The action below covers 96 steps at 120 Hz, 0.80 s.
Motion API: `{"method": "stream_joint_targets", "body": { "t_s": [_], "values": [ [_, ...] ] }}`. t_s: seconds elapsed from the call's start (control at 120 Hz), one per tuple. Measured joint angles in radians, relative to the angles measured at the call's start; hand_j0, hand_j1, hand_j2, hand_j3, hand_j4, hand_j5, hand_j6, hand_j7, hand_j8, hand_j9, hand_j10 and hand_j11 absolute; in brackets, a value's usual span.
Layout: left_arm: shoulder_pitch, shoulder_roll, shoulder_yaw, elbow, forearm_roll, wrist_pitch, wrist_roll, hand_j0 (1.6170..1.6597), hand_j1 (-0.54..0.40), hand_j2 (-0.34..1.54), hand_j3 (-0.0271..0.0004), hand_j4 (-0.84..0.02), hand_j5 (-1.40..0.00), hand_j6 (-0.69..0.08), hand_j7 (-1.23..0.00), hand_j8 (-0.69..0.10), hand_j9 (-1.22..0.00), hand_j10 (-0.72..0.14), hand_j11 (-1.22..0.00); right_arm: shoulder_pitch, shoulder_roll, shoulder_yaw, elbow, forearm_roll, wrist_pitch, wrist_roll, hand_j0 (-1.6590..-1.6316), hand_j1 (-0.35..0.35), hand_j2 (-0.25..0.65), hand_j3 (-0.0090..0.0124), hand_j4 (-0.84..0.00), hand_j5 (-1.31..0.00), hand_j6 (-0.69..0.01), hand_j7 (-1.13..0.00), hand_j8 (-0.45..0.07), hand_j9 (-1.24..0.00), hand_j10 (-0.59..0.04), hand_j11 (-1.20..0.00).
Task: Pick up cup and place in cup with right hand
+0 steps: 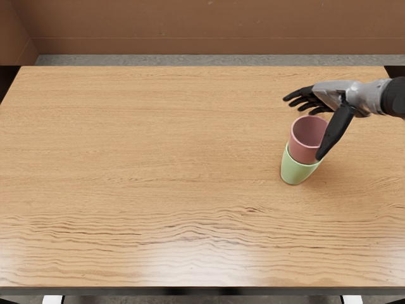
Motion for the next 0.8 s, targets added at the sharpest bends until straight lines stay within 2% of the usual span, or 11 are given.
{"method": "stream_joint_targets", "body": {
  "t_s": [0.117,0.258,0.442,0.583,0.625,0.658,0.8],
  "values": [
    [0.0,0.0,0.0,0.0,0.0,0.0,0.0,1.6581,0.349,0.0,-0.0001,0.0,0.0,0.0,0.0,0.0,0.0,0.0,0.0,0.006,0.007,0.016,-0.021,0.075,0.006,0.0,-1.658,-0.273,0.011,0.0,-0.075,-0.1,-0.067,-0.09,-0.058,-0.09,-0.068,-0.09],
    [0.0,0.0,0.0,0.0,0.0,0.0,0.0,1.6581,0.349,0.0,-0.0001,0.0,0.0,0.0,0.0,0.0,0.0,0.0,0.0,0.015,0.02,0.052,-0.031,0.186,0.039,0.0,-1.658,-0.311,0.006,0.0,-0.039,-0.05,-0.036,-0.05,-0.031,-0.05,-0.035,-0.05],
    [0.0,0.0,0.0,0.0,0.0,0.0,0.0,1.6581,0.349,0.0,0.0,0.0,0.0,0.0,0.0,0.0,0.0,0.0,0.0,0.019,0.035,0.097,-0.032,0.348,0.225,0.0,-1.658,-0.334,0.003,0.0,-0.017,-0.02,-0.016,-0.02,-0.014,-0.02,-0.015,-0.02],
    [0.0,0.0,0.0,0.0,0.0,0.0,0.0,1.6581,0.349,0.0,0.0,0.0,0.0,0.0,0.0,0.0,0.0,0.0,0.0,0.019,0.04,0.126,-0.029,0.464,0.285,0.006,-1.658,-0.342,0.002,0.0,-0.009,-0.01,-0.009,-0.01,-0.008,-0.01,-0.008,-0.01],
    [0.0,0.0,0.0,0.0,0.0,0.0,0.0,1.6581,0.349,0.0,0.0,0.0,0.0,0.0,0.0,0.0,0.0,0.0,0.0,0.016,0.041,0.133,-0.029,0.494,0.292,0.029,-1.6581,-0.343,0.001,0.0,-0.008,-0.01,-0.008,-0.01,-0.006,-0.01,-0.007,-0.01],
    [0.0,0.0,0.0,0.0,0.0,0.0,0.0,1.6581,0.349,0.0,0.0,0.0,0.0,0.0,0.0,0.0,0.0,0.0,0.0,0.006,0.041,0.136,-0.029,0.512,0.295,0.061,-1.6581,-0.344,0.001,0.0,-0.007,-0.01,-0.007,-0.01,-0.006,-0.01,-0.006,-0.01],
    [0.0,0.0,0.0,0.0,0.0,0.0,0.0,1.6581,0.349,0.0,0.0,0.0,0.0,0.0,0.0,0.0,0.0,0.0,0.0,-0.065,0.029,0.144,-0.029,0.546,0.303,0.229,-1.6581,-0.347,0.001,0.0,-0.004,0.0,-0.004,0.0,-0.003,0.0,-0.003,0.0]
  ]
}}
